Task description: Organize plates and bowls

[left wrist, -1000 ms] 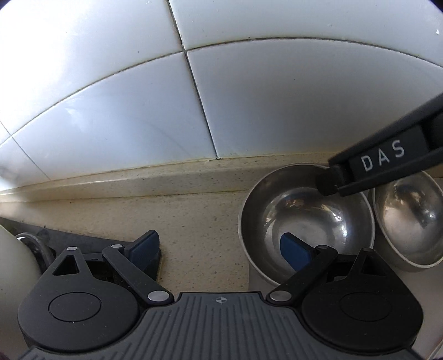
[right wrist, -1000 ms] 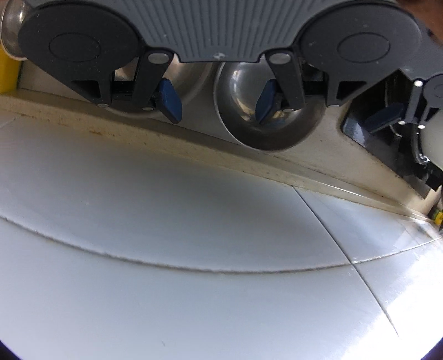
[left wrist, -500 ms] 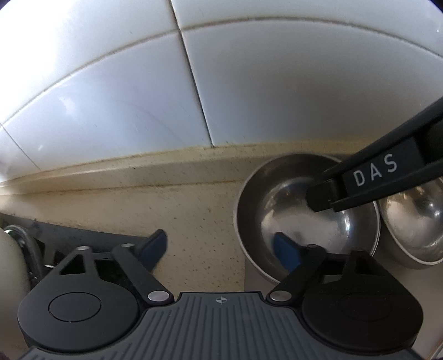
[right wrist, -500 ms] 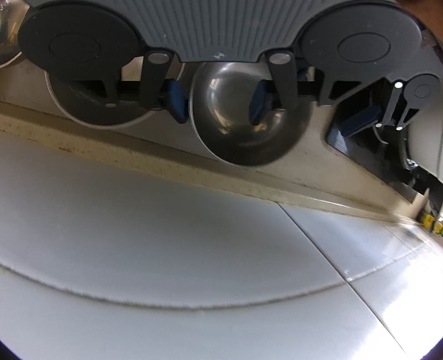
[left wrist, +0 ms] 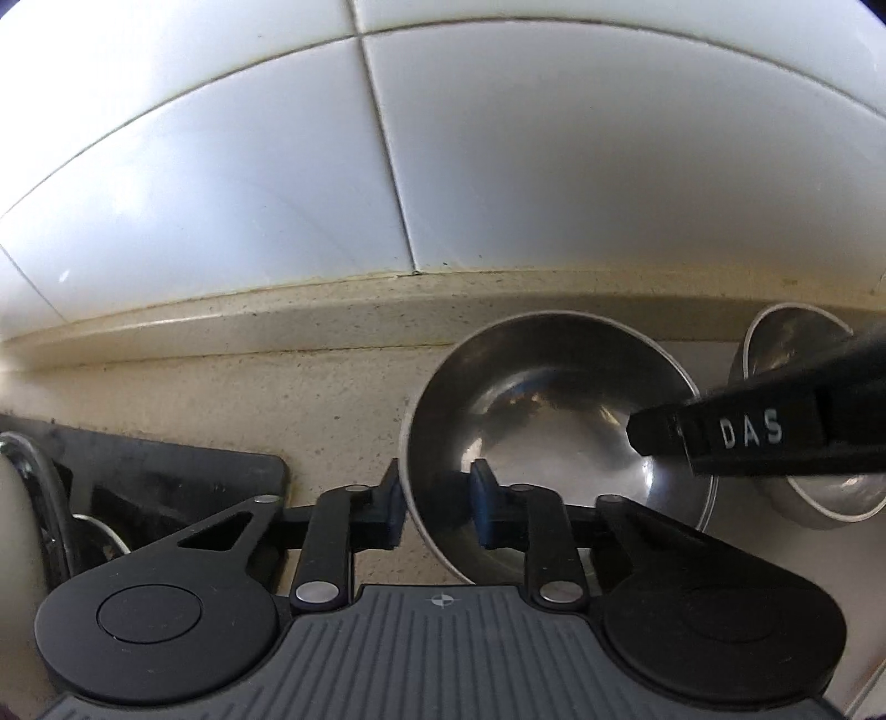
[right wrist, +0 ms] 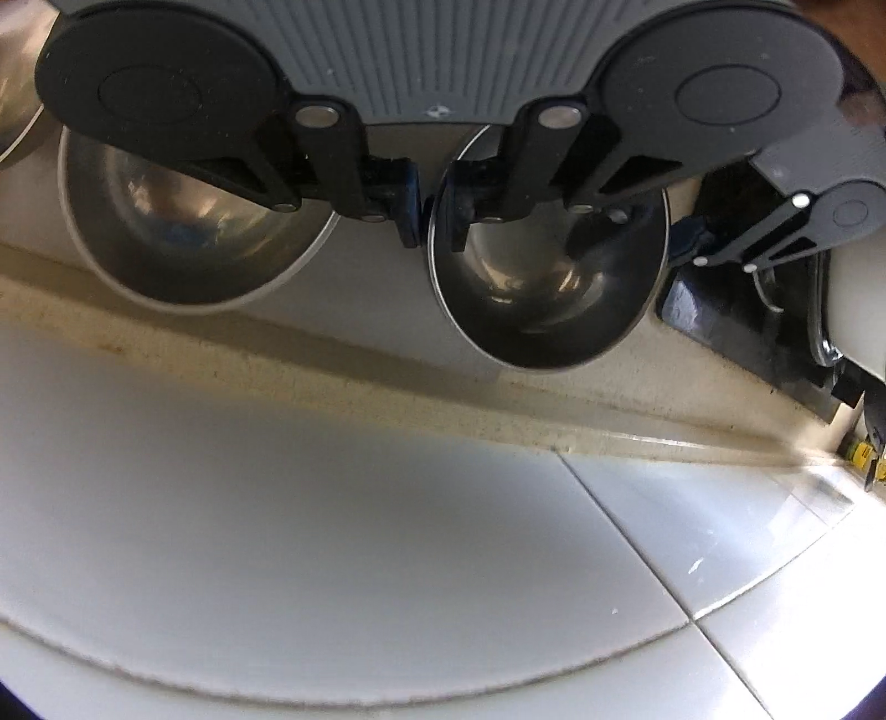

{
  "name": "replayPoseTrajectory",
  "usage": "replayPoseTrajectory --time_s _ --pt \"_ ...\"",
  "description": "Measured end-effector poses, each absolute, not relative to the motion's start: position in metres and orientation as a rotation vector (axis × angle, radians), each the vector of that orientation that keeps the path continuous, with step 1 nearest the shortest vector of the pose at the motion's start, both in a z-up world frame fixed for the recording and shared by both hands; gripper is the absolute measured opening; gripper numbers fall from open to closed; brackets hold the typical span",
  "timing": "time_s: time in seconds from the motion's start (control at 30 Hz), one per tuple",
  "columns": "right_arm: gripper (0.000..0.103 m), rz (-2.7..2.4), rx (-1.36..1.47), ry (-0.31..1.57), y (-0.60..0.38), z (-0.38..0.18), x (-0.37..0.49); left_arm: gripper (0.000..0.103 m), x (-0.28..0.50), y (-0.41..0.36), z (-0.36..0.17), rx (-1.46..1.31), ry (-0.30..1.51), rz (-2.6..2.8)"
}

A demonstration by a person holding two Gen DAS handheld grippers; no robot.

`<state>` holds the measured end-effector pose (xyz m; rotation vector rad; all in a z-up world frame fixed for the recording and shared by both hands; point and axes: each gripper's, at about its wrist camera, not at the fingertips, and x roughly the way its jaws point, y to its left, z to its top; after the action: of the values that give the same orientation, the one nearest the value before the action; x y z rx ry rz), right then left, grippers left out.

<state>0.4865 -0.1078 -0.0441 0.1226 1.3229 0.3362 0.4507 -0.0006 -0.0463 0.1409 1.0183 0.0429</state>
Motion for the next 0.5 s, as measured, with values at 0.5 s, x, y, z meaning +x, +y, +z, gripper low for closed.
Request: replayPoseTrajectory --time_s 0.5 --pt "0.000 0.316 0.139 1.266 -0.120 -0.012 0.469 0.021 0.436 -0.015 -0.006 0.170 0.956 0.013"
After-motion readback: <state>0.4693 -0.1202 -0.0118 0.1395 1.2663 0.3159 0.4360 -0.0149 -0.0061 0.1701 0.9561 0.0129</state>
